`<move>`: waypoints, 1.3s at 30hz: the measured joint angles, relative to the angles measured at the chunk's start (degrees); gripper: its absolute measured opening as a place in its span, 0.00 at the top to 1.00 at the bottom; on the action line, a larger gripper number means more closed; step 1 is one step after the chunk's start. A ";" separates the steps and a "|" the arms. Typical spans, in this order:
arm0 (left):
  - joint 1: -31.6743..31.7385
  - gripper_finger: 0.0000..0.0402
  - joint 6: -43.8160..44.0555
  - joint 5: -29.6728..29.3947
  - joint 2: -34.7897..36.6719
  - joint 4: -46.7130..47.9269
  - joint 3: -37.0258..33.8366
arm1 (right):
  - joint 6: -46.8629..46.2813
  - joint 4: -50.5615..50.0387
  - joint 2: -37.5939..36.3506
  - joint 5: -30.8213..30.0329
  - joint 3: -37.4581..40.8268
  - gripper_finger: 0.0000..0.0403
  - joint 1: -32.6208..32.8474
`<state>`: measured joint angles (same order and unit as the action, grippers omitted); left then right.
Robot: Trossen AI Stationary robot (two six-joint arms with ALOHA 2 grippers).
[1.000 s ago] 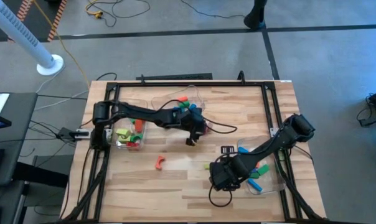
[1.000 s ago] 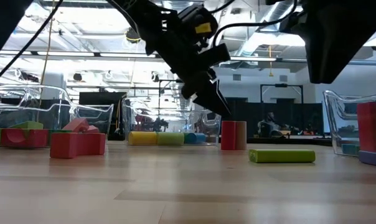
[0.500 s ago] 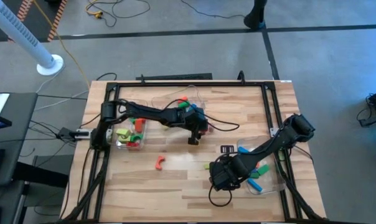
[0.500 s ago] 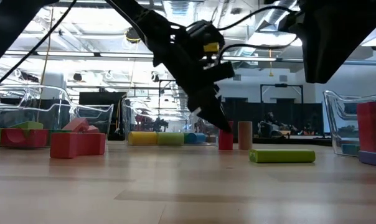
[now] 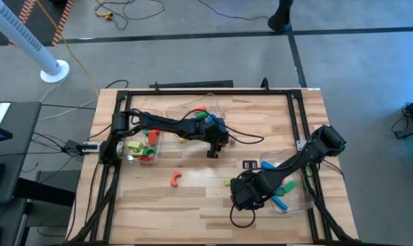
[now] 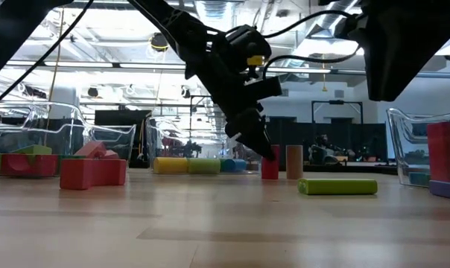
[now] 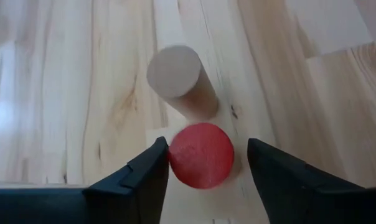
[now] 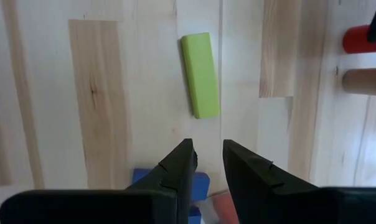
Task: Sort blocks by size
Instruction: Put the red cylindrical block into the top transparent bin
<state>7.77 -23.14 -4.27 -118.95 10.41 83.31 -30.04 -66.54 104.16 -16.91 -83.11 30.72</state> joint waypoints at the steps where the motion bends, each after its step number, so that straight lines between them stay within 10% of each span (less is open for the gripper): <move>1: 0.00 0.50 -0.02 0.02 -0.02 0.19 0.00 | 0.00 0.02 0.00 0.00 0.00 0.70 0.00; 17: -0.03 0.68 -0.46 1.38 0.09 0.63 0.00 | -0.07 0.30 0.00 -0.31 -0.02 0.70 0.00; 39: -0.26 0.69 -0.87 6.52 21.32 12.83 -0.04 | -2.06 -3.36 -0.02 -23.92 -0.07 0.70 0.74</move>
<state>7.51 -24.01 2.25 -97.63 23.24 83.26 -32.11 -69.90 104.14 -40.82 -83.18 31.46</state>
